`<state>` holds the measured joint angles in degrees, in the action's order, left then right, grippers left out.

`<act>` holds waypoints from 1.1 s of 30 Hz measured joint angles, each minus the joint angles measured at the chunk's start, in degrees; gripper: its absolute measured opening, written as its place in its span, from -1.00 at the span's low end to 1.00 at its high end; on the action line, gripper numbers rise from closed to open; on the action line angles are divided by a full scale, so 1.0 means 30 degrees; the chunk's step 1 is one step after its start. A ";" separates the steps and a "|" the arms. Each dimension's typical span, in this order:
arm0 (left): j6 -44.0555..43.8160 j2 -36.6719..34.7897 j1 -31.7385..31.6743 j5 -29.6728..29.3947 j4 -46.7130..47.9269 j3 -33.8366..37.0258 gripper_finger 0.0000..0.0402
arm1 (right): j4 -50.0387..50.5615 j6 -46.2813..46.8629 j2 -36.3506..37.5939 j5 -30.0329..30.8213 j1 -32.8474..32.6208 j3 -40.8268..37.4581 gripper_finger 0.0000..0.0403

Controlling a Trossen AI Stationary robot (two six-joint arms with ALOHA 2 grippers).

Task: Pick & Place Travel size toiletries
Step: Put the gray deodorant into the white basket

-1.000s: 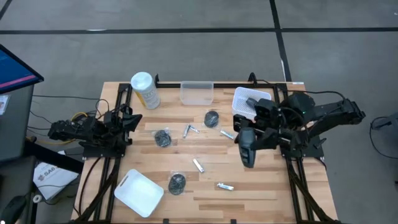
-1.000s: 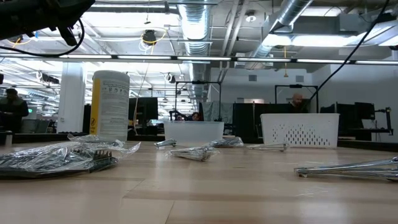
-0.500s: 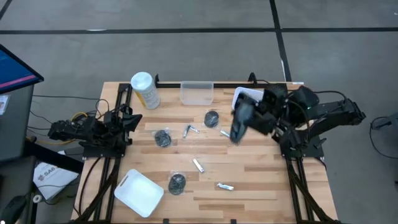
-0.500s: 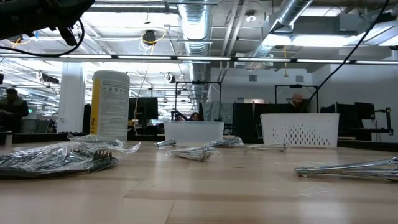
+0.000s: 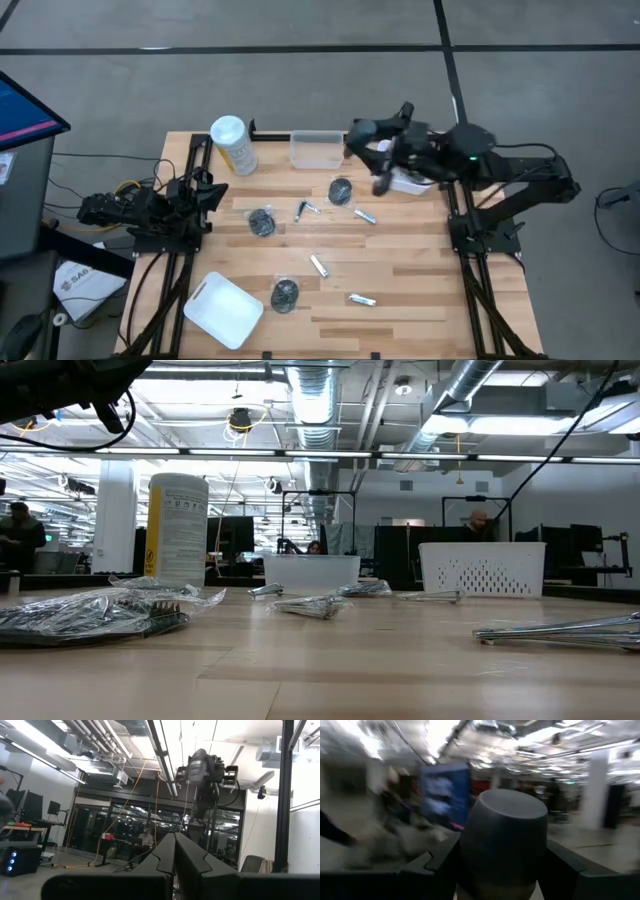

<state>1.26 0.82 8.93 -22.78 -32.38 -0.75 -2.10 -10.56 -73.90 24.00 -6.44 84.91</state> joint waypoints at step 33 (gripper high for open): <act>-0.0015 -0.0005 0.0000 -0.0051 -0.0386 0.0000 -0.99 | 1.8733 0.4045 -0.7003 0.0434 0.7640 0.6653 -0.01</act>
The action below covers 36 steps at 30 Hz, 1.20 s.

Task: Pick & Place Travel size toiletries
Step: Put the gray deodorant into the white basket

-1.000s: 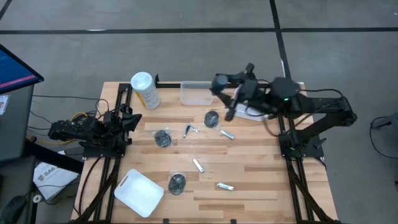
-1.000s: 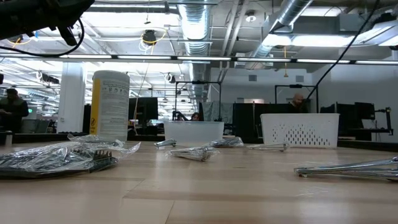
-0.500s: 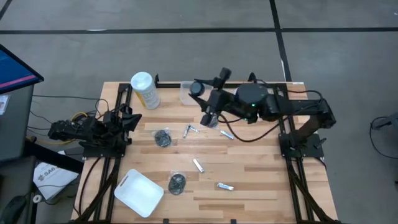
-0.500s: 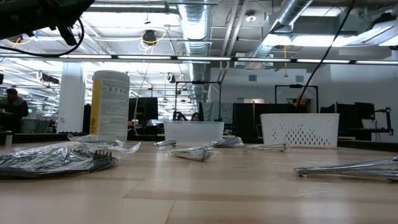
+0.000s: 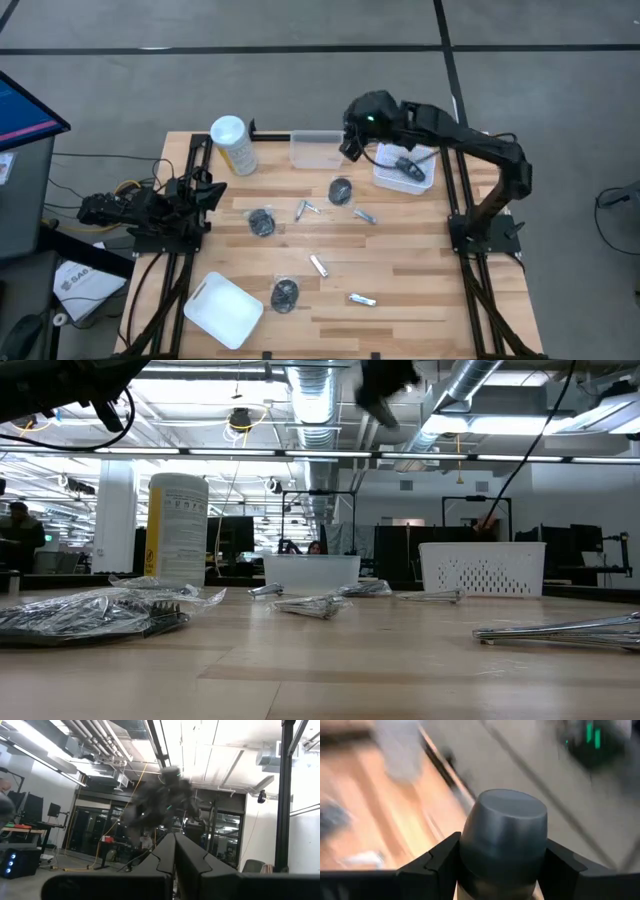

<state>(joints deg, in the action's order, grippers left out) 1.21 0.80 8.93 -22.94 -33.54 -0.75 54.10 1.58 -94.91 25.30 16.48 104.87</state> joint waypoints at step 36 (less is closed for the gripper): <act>-0.0058 0.0005 0.0003 0.0000 -0.0142 0.0000 -0.99 | -0.1988 0.0483 0.0181 -0.5480 0.7667 -1.3831 0.11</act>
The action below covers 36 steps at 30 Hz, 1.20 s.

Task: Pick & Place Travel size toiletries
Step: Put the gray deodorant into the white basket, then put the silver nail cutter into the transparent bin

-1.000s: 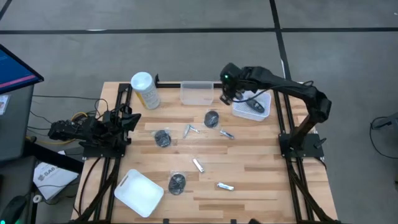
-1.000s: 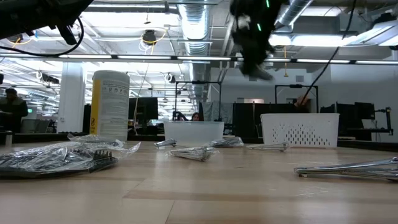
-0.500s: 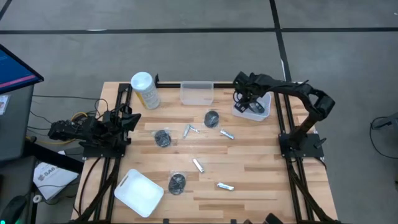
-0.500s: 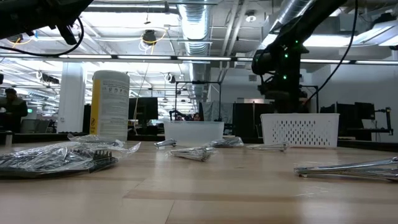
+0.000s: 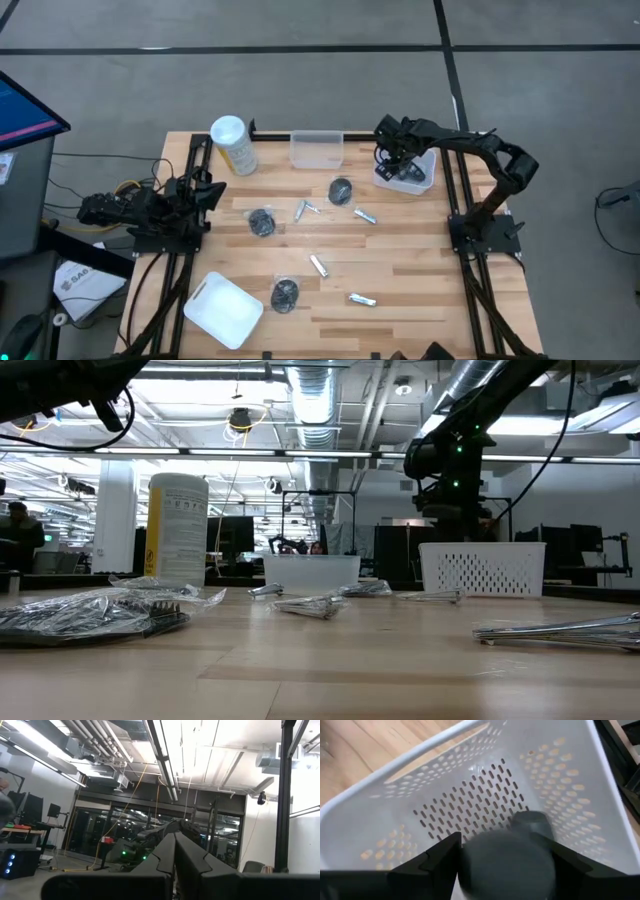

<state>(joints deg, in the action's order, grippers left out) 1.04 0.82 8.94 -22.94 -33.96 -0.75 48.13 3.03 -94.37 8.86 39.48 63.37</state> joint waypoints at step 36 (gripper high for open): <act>0.0000 0.0000 -0.0003 0.0066 -0.0302 0.0000 -0.99 | 0.5057 -0.1143 0.1983 -0.2677 -0.1725 0.7296 0.52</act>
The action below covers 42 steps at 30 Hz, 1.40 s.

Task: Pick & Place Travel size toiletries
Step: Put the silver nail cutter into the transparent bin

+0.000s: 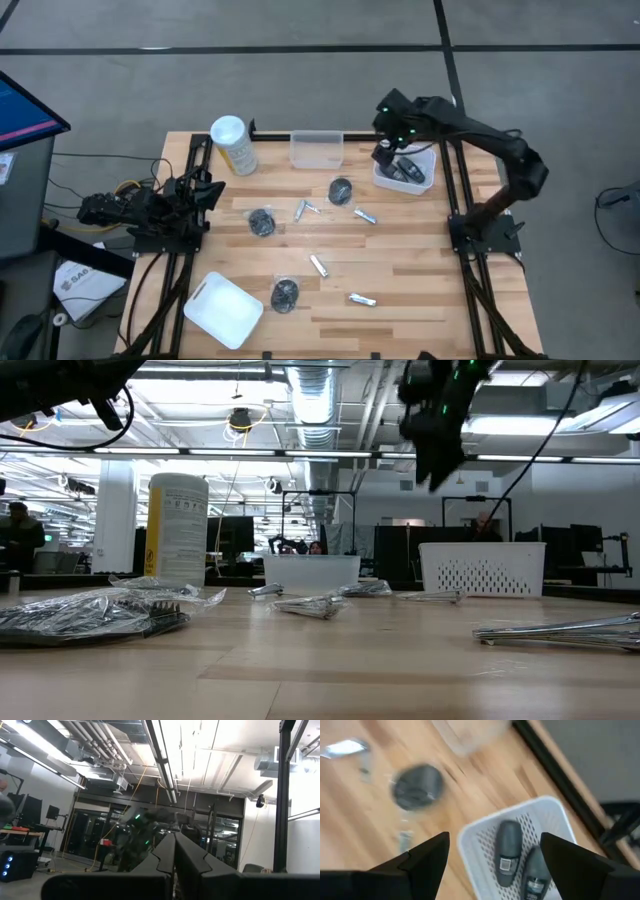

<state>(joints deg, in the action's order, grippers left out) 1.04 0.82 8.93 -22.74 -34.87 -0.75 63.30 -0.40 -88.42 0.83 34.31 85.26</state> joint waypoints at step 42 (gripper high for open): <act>-0.3524 2.0012 0.0000 -0.4276 0.2299 -1.2958 -0.99 | -1.8978 0.1084 2.9429 0.2246 -1.6078 -1.8765 -0.99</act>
<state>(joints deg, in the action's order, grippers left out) -9.53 60.85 8.93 -35.57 -27.97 -39.63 6.37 2.85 -0.13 7.57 -13.93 28.97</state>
